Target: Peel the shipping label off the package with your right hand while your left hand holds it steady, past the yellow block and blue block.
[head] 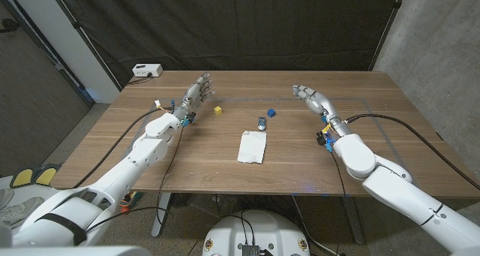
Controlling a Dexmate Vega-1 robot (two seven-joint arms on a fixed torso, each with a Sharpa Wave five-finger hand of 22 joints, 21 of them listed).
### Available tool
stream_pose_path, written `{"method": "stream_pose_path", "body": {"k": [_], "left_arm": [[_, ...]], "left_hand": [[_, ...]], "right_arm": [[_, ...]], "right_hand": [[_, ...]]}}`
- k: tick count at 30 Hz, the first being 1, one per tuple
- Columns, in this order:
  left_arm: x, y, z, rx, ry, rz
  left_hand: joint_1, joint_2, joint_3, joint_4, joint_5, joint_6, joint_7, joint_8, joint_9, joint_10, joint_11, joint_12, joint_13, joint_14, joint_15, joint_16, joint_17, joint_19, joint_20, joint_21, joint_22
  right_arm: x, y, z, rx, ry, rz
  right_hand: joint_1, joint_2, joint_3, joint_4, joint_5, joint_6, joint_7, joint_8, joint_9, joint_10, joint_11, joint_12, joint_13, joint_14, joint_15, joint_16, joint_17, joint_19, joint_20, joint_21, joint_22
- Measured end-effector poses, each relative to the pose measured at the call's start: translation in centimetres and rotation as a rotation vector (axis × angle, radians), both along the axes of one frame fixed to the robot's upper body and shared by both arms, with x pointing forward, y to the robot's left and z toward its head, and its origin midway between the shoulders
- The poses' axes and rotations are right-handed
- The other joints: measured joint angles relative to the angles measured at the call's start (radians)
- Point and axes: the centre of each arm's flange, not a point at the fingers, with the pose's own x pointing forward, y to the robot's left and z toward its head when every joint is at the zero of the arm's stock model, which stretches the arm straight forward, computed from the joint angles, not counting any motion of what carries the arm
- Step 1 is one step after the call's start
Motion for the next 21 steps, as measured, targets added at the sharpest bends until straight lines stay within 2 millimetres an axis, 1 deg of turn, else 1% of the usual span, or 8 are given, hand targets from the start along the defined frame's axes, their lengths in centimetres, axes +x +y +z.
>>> {"method": "stream_pose_path", "body": {"k": [3, 5, 7, 13, 15, 17, 18, 21], "left_arm": [[0.0, 0.0, 0.1, 0.011, 0.001, -0.01], [0.0, 0.0, 0.1, 0.017, 0.003, -0.015], [-0.1, -0.1, 0.1, 0.023, 0.005, -0.021], [-0.3, -0.5, 0.4, 0.046, 0.0, -0.041], [-0.4, -0.6, 0.5, 0.048, -0.001, -0.044], [-0.5, -0.8, 0.6, 0.056, -0.003, -0.051], [-0.5, -0.9, 0.6, 0.058, -0.003, -0.052], [-0.6, -1.2, 0.7, 0.067, -0.006, -0.059]], "left_hand": [[0.0, 0.0, 0.0, 0.0, -0.004, 0.0, 0.0, 0.0, 0.005, 0.001, -0.001, 0.0, 0.0, 0.0, 0.0, 0.0, 0.0, 0.0, 0.0, 0.0, 0.0], [0.003, 0.003, 0.0, 0.0, -0.004, 0.0, 0.0, 0.0, 0.005, 0.004, 0.003, 0.0, 0.0, 0.004, -0.004, 0.0, 0.0, 0.0, 0.0, 0.0, 0.0], [0.004, 0.004, 0.002, -0.002, -0.004, 0.0, 0.0, 0.0, 0.005, 0.004, 0.003, 0.0, 0.0, 0.006, -0.005, 0.0, 0.0, 0.0, 0.0, 0.0, 0.0], [0.004, 0.004, 0.004, -0.004, -0.004, 0.0, 0.0, 0.0, 0.005, 0.004, 0.003, 0.0, 0.0, 0.011, 0.0, 0.0, 0.005, 0.0, 0.0, 0.0, 0.0], [0.006, 0.006, 0.004, -0.004, -0.004, 0.0, 0.0, 0.0, 0.005, 0.004, 0.003, 0.0, 0.0, 0.011, 0.001, 0.0, 0.005, 0.0, 0.0, 0.0, 0.0], [0.008, 0.008, 0.004, -0.004, -0.008, 0.0, 0.0, 0.0, 0.005, 0.004, 0.003, 0.0, 0.0, 0.015, 0.004, 0.0, 0.005, 0.0, 0.0, 0.0, 0.0], [0.01, 0.006, 0.004, -0.004, -0.008, 0.0, 0.0, 0.0, 0.005, 0.004, 0.003, 0.0, 0.0, 0.02, 0.001, 0.0, 0.005, 0.0, 0.0, 0.0, 0.0], [0.013, 0.003, 0.005, -0.005, -0.008, 0.0, 0.0, 0.0, 0.005, 0.004, 0.003, 0.0, 0.0, 0.022, 0.0, 0.0, 0.005, 0.0, 0.0, 0.0, 0.0]], "right_arm": [[-1.0, 0.5, -0.4, -0.045, -0.001, -0.034], [-1.7, 0.9, -0.6, -0.063, -0.002, -0.033], [-2.1, 1.1, -0.7, -0.079, 0.001, -0.042], [-4.1, 1.9, -1.5, -0.165, 0.011, -0.1], [-4.4, 2.1, -1.7, -0.183, 0.015, -0.113], [-5.1, 2.4, -2.0, -0.215, 0.018, -0.134], [-5.3, 2.5, -2.1, -0.225, 0.019, -0.142], [-6.1, 3.0, -2.4, -0.258, 0.021, -0.161]], "right_hand": [[0.004, -0.004, 0.003, -0.003, 0.0, 0.0, 0.0, 0.0, 0.0, 0.003, -0.003, 0.0, 0.0, 0.003, -0.003, 0.0, 0.0, 0.0, 0.0, 0.0, 0.0], [0.004, -0.004, 0.003, -0.003, 0.0, 0.001, 0.0, 0.007, 0.0, 0.003, -0.003, 0.0, 0.0, 0.003, -0.003, 0.0, 0.0, 0.0, 0.0, 0.0, 0.0], [0.004, -0.004, 0.006, -0.006, 0.0, 0.011, 0.0, 0.007, 0.0, 0.008, -0.008, 0.0, 0.0, 0.003, -0.003, 0.0, 0.0, 0.0, 0.0, 0.0, 0.0], [0.004, -0.004, 0.006, -0.006, 0.0, 0.011, 0.0, 0.007, 0.0, 0.011, -0.006, 0.003, 0.0, 0.003, -0.003, 0.0, 0.0, 0.0, 0.0, -0.006, 0.0], [0.004, -0.004, 0.006, -0.006, 0.0, 0.011, 0.0, 0.007, 0.0, 0.012, -0.005, 0.004, 0.0, 0.003, -0.003, 0.0, 0.0, 0.0, 0.0, -0.006, 0.0], [0.004, -0.004, 0.005, -0.006, 0.0, 0.011, 0.0, 0.007, 0.0, 0.012, -0.004, 0.004, 0.0, 0.008, -0.008, 0.0, -0.001, 0.0, 0.0, -0.006, 0.0], [0.009, -0.009, 0.005, -0.006, 0.0, 0.011, 0.0, 0.007, 0.0, 0.012, -0.004, 0.004, 0.0, 0.008, -0.008, -0.004, -0.002, 0.0, 0.0, -0.006, 0.0], [0.009, -0.009, 0.01, -0.01, 0.0, 0.011, 0.0, 0.007, 0.0, 0.016, -0.008, 0.004, 0.0, 0.005, -0.012, -0.007, -0.003, 0.0, 0.0, -0.006, 0.0]]}}
